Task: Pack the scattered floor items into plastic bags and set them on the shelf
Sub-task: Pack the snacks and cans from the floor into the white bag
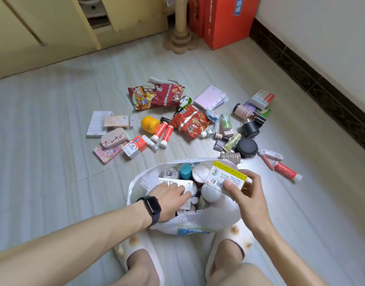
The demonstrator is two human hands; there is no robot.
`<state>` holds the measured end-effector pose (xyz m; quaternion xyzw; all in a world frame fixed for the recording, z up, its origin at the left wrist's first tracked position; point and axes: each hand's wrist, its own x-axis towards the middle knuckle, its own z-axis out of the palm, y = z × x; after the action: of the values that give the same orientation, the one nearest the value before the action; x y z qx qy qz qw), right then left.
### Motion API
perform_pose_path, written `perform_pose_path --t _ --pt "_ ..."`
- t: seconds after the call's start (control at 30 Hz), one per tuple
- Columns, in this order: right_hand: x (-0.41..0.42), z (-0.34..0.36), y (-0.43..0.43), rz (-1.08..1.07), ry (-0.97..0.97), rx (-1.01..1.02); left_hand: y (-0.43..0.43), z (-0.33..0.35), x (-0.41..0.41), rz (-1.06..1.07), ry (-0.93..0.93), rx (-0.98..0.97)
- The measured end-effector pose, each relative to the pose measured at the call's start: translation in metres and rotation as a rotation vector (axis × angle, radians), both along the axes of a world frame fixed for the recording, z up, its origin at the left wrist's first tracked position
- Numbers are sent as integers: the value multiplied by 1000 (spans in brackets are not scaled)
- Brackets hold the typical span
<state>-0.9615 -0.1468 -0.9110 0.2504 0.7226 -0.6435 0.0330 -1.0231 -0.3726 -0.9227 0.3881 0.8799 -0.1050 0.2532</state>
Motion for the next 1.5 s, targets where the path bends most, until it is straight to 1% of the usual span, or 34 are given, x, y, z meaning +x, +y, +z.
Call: perform_pose_path --t 0.07,0.1,0.2,0.27,0.37,0.43,0.53,0.6,0.67,0.7,0.73,0.77,0.83,0.87,0.9,0.93,0.97,1.0,1.03,1.07,1.1,1.13,1.17,1.2,1.23,1.27,1.33,1.43,1.5 --pt "-6 -2 -4 64 -15 59 -15 2 -12 -42 105 -73" --pt "-9 -2 -7 105 -23 93 -25 4 -17 -54 114 -142" --pt "-16 -6 -16 249 -48 198 -52 9 -22 -121 101 -430" --pt "-19 -8 -24 379 -50 258 -63 10 -16 -137 124 -521" --pt "-23 -13 -41 556 -7 316 -76 13 -10 -95 170 -521" --pt "-22 -18 -54 658 65 365 -85 15 -10 -42 177 -500" --pt "-20 -28 -71 747 150 419 -88 26 -12 54 102 -372" --pt "-21 -41 -77 867 186 475 -86 45 -18 163 56 -287" --pt "-22 -58 -75 1029 206 697 -85 62 -26 276 66 -239" --pt "-22 -63 -70 1063 210 806 -85 69 -29 347 85 -230" --pt "-21 -63 -64 1042 225 880 -86 77 -32 432 112 -211" --pt "-19 -61 -55 963 263 922 -87 83 -34 512 127 -196" --pt "-8 -54 -35 705 303 1007 -88 93 -38 628 91 -185" --pt "-1 -49 -25 580 239 1072 -88 96 -40 680 50 -165" --pt "4 -46 -13 483 103 1124 -88 97 -40 733 -7 -120" --pt "8 -43 -2 424 -86 1136 -88 97 -40 794 -78 -51" --pt "10 -45 11 401 -287 1102 -88 97 -39 859 -155 37" --pt "10 -47 23 385 -458 1021 -85 98 -37 934 -236 150" --pt "8 -46 32 358 -581 866 -82 100 -35 1027 -327 274" --pt "5 -39 39 301 -629 639 -77 105 -33 1131 -409 416" --pt "1 -29 42 209 -587 416 -73 111 -32 1249 -476 575" --pt "-3 -18 43 110 -502 232 -69 118 -31 1366 -526 761" --pt "-11 -4 43 28 -400 125 -66 124 -32 1466 -550 947" --pt "-21 13 41 -14 -290 58 -64 130 -33 1543 -557 1099" --pt "-31 33 38 -41 -173 26 -62 136 -32 1592 -550 1203" --pt "-40 53 35 -48 -69 11 -60 142 -31 1619 -542 1270" --pt "-52 84 26 -36 63 -8 -54 152 -29 1620 -532 1340" --pt "-49 102 17 -8 173 -14 -51 160 -28 1602 -478 1379" --pt "-42 103 17 -34 199 -129 -54 160 -26 1544 -398 1342"
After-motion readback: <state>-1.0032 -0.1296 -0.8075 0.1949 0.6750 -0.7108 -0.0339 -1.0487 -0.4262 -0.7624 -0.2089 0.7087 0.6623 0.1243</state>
